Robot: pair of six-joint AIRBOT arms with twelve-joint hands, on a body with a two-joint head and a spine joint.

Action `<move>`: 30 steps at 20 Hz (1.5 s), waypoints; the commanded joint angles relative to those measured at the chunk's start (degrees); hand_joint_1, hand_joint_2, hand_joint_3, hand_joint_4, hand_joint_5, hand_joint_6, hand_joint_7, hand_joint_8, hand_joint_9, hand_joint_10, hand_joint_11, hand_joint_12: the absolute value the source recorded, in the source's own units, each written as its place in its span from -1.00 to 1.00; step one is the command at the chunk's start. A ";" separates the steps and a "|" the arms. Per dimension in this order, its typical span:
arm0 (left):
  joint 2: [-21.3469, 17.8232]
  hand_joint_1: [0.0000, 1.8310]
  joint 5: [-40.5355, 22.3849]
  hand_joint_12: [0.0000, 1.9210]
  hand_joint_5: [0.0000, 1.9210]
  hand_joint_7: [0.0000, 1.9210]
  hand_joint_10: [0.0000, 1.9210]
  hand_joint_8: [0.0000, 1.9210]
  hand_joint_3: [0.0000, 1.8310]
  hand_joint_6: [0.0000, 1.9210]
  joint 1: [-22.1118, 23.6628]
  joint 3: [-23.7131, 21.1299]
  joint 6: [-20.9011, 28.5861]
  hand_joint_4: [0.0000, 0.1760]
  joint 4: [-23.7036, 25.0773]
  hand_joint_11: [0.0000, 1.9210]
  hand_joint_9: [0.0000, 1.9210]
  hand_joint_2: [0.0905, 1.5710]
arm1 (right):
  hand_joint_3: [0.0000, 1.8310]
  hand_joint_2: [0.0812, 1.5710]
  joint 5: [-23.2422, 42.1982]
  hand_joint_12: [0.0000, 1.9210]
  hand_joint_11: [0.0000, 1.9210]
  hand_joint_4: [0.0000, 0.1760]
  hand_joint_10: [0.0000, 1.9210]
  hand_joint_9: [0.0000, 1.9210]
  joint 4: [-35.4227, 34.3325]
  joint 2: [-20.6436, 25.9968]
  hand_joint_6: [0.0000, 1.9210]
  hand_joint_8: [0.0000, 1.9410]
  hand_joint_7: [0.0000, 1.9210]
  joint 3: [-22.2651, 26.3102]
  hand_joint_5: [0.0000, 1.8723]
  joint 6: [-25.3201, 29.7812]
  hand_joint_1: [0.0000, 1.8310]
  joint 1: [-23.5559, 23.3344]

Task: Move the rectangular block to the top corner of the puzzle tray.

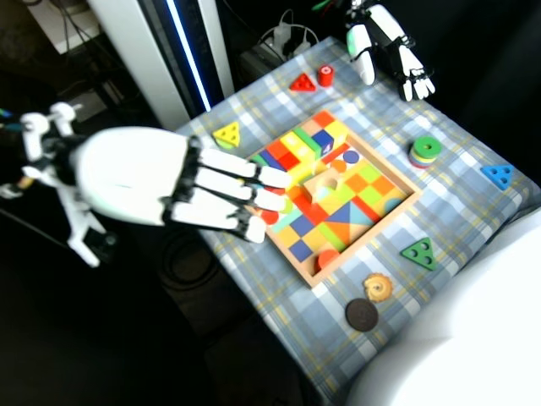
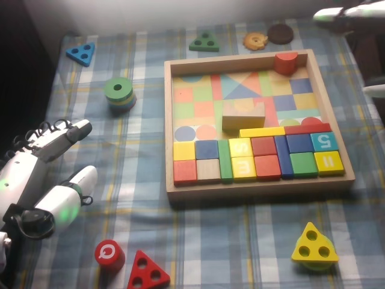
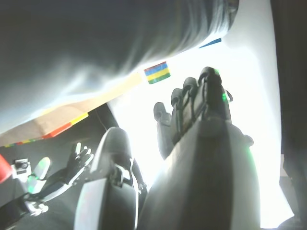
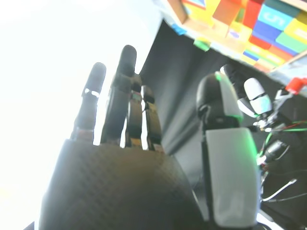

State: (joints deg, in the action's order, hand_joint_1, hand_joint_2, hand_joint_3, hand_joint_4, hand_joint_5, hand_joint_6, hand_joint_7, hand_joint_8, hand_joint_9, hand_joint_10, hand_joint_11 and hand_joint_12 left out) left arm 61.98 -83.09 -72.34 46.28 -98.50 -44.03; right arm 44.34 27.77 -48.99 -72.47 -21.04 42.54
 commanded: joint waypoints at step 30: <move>-0.73 -0.29 -5.42 -1.00 -0.58 -0.76 -1.00 -1.00 -1.00 -0.99 -0.32 -0.25 0.38 -0.60 2.65 -1.00 -0.88 0.79 | -0.99 0.49 -4.10 1.00 0.57 -1.00 1.00 0.50 55.19 -17.82 -1.00 1.00 0.36 -14.79 -0.47 41.99 0.68 -19.17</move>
State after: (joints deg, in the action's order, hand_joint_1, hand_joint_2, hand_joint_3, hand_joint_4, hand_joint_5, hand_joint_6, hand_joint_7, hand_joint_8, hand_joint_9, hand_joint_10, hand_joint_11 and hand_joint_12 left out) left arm 61.63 -82.17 -73.08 45.87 -98.50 -43.81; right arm 38.94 86.06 -66.74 -87.15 20.88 24.40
